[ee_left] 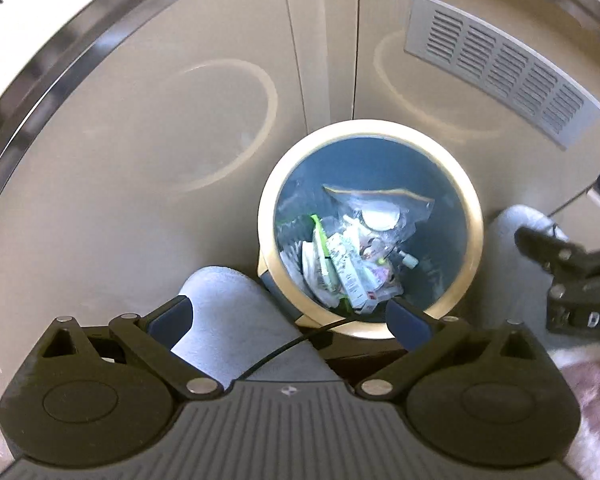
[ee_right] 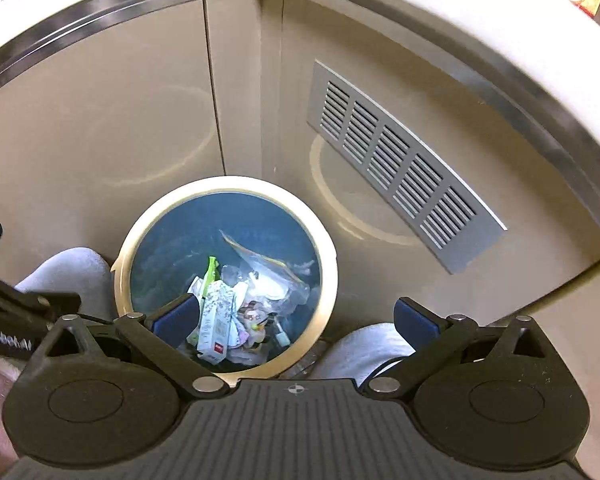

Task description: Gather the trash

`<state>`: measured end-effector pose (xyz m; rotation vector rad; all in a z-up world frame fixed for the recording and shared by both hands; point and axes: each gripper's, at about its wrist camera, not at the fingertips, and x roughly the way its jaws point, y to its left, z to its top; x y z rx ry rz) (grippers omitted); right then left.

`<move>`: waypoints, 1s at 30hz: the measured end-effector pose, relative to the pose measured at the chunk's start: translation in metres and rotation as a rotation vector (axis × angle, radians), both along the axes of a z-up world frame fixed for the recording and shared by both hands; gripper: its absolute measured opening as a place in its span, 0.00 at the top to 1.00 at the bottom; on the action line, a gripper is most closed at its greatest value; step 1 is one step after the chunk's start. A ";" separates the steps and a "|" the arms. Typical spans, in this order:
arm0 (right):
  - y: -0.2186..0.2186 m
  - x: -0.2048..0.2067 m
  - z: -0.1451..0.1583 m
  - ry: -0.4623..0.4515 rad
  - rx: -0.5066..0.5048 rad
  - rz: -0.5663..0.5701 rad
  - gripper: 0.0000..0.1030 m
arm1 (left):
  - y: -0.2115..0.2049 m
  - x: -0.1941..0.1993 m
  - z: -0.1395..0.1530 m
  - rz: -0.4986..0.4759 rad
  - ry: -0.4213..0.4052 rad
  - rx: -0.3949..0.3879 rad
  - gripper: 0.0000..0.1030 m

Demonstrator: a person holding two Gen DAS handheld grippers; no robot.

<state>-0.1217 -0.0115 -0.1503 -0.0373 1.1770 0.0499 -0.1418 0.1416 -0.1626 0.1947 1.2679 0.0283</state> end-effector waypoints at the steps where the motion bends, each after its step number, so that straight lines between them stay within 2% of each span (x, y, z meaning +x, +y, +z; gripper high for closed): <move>1: 0.001 -0.001 0.000 -0.004 -0.005 0.001 0.00 | 0.003 0.000 0.002 0.011 0.003 -0.028 0.00; 5: 0.003 -0.004 0.006 -0.014 -0.022 0.012 0.00 | 0.016 0.002 0.002 0.052 0.020 -0.126 0.00; 10: 0.004 -0.002 0.006 -0.012 -0.032 0.025 0.00 | 0.014 0.003 0.001 0.063 0.017 -0.080 0.00; 20: 0.006 0.000 0.001 0.002 -0.034 0.026 0.00 | 0.016 0.003 0.004 0.074 -0.001 -0.082 0.00; 25: 0.005 0.000 0.001 0.006 -0.033 0.020 0.00 | 0.019 0.003 0.005 0.095 -0.021 -0.124 0.00; 30: 0.005 0.000 -0.001 0.012 -0.033 0.022 0.00 | 0.009 0.008 -0.004 0.077 0.029 -0.022 0.00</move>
